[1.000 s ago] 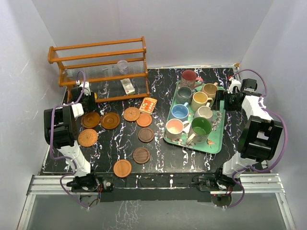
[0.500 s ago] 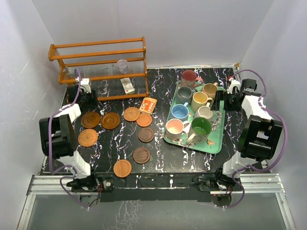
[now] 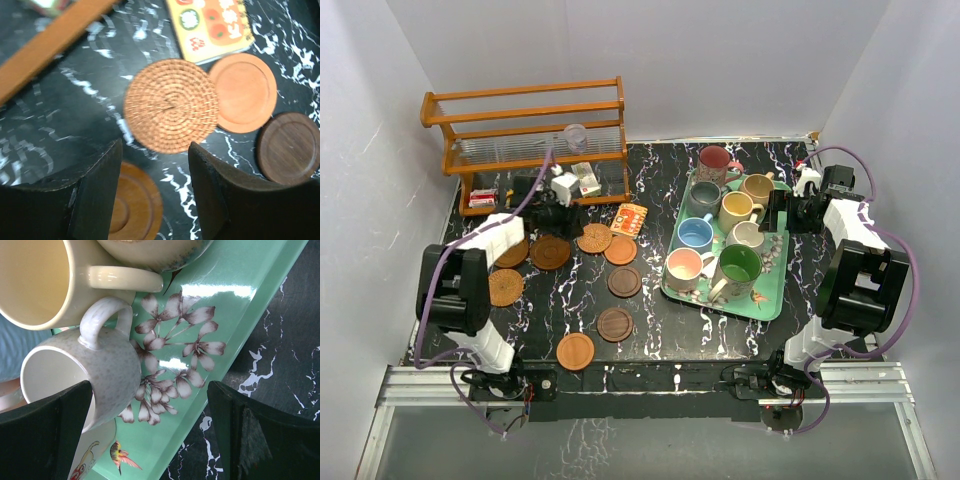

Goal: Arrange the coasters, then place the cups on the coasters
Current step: Move the coaster to the center of the board.

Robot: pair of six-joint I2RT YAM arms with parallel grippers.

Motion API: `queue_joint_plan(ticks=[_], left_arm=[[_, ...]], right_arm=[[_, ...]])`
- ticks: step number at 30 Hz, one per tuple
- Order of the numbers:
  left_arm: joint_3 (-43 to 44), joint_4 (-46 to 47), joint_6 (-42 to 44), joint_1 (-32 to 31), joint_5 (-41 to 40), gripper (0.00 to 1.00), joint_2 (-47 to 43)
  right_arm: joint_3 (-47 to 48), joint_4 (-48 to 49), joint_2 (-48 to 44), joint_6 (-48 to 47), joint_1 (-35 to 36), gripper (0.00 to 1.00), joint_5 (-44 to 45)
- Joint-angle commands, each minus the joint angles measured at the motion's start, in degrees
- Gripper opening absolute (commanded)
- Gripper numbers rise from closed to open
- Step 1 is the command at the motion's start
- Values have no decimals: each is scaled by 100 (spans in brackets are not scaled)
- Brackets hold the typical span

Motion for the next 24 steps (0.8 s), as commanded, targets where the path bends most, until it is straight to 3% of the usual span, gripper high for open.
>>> queue_joint_plan(ticks=[1,10,24], left_arm=[[446,-411,512,-577,-314,54,248],[897,-572,904,-1229,-1157,54,1005],[546,-1281,1437,-1365,-1507,50,1035]], right_arm=[[190,173,-297,-59,2,98,23],[182,203,-470,-76,-6,98,-5],[182,219,-424,-85,-6,99,74]])
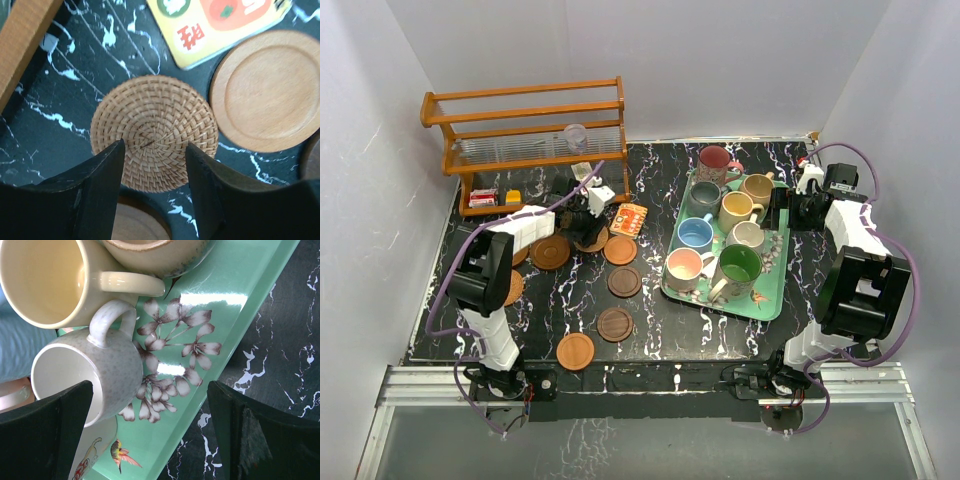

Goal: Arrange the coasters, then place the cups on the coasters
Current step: Move the coaster to the center of the board.

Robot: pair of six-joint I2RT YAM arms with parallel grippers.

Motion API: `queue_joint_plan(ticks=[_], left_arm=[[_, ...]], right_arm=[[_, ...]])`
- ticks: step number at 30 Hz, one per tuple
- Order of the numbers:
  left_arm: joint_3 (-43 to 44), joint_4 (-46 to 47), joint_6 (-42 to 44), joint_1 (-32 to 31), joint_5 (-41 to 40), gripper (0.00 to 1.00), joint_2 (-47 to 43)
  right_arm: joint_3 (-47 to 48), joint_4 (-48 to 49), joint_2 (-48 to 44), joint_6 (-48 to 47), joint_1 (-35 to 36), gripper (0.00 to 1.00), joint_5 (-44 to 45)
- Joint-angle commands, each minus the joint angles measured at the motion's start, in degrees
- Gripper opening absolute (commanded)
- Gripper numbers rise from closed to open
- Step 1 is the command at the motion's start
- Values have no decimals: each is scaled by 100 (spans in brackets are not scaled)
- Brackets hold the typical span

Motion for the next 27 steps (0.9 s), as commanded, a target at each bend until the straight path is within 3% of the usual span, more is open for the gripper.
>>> queue_joint_plan(ticks=[1,19,27], left_arm=[[-288,-818,379,-59,-125,50,-213],[-1069,-2161,778,-448,1014,49,-994],[-1713,-3099,1068,-453,501,49,-1854]], right_arm=[[186,211,-174,-76,-6,98,33],[199,189,-158,-75,-6,98,-1],[205,179,-153,-65,-6,98,-38]])
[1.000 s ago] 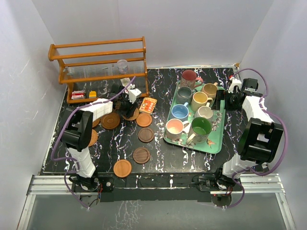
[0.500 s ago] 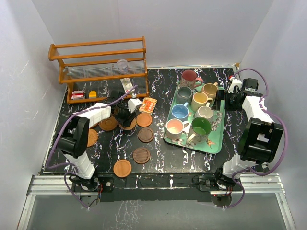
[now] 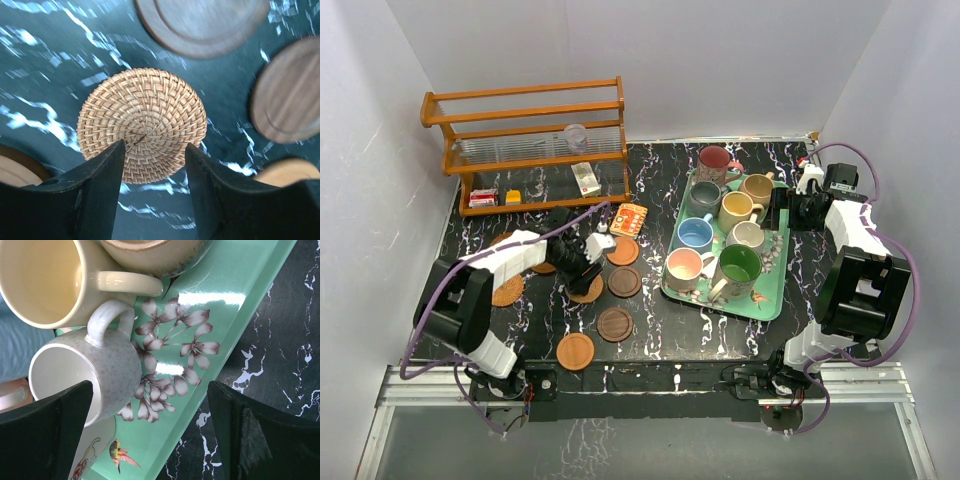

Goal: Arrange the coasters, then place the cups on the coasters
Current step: Move the coaster to the center of the board.

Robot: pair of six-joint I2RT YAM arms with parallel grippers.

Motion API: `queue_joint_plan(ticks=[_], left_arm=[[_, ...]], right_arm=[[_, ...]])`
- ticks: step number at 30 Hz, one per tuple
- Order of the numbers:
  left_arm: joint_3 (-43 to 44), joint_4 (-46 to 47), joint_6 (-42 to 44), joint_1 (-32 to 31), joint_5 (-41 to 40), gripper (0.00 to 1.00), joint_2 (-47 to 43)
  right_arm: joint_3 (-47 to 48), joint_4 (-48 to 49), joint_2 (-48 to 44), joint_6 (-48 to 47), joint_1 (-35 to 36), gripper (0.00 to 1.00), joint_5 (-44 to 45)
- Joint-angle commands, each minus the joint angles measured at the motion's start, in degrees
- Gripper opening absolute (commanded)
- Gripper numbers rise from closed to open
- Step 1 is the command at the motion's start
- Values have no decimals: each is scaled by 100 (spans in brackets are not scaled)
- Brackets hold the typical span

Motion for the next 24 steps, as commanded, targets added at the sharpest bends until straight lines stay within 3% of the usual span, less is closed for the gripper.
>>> queue_joint_plan(ticks=[1,11,16,24], left_arm=[[-515,-1292,141,-29,-297,49,-538],[-906,-1517,-71,409,-1331,44,-1217],[-718,-1446,206,1109,-1273,43,-1075],[-161,-1002,140,1167,-899,44,-409]], right_arm=[[208,180,-141,-59,-6,98,-65],[203,165,-171,-51,-6,98,-151],[217,157,-180,-50,-9,98,-176],[215,156,-178,-55,-6,98,-173]])
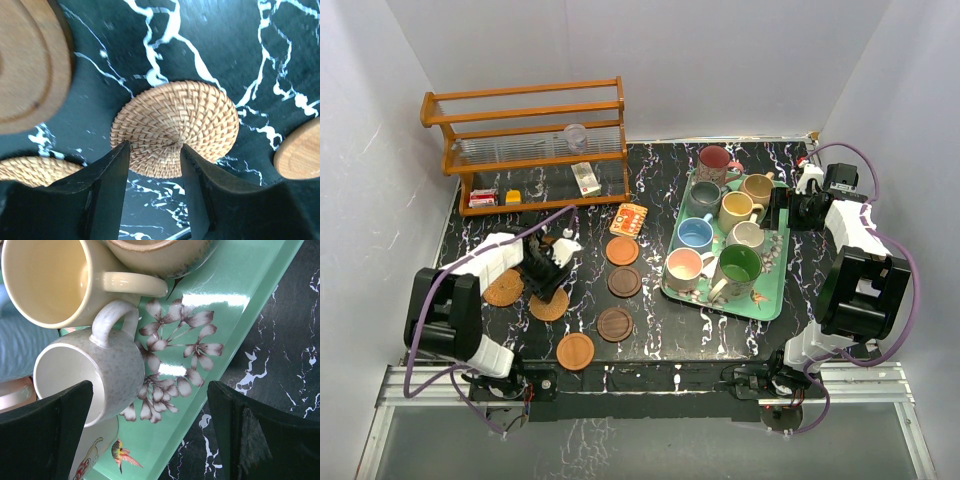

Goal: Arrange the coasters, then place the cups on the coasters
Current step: Move the coaster to the center of the board.

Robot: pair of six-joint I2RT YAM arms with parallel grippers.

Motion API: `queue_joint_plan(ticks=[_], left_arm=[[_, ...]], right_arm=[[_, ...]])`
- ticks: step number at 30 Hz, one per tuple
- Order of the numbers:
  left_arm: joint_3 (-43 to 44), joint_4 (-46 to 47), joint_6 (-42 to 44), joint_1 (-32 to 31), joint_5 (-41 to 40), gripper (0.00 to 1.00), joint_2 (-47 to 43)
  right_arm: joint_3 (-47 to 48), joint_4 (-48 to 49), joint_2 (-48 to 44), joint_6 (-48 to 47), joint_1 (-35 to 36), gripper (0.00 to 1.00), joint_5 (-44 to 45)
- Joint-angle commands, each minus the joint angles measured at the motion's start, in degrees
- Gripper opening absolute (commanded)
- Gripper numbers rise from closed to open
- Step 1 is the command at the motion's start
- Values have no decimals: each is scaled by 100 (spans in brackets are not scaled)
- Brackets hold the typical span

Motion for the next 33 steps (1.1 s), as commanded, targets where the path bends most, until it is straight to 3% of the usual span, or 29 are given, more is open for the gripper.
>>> queue_joint_plan(ticks=[1,16,33], left_arm=[[429,268,-35,11,190,44,358],[673,732,-225,271,-410,41,619],[1035,750,-443,251,398,41,887]], right_arm=[[211,158,-180,-57,-6,98,-75],[208,158,-113,-59,-6,98,-50],[208,158,-81,-59,-6,98,-37]])
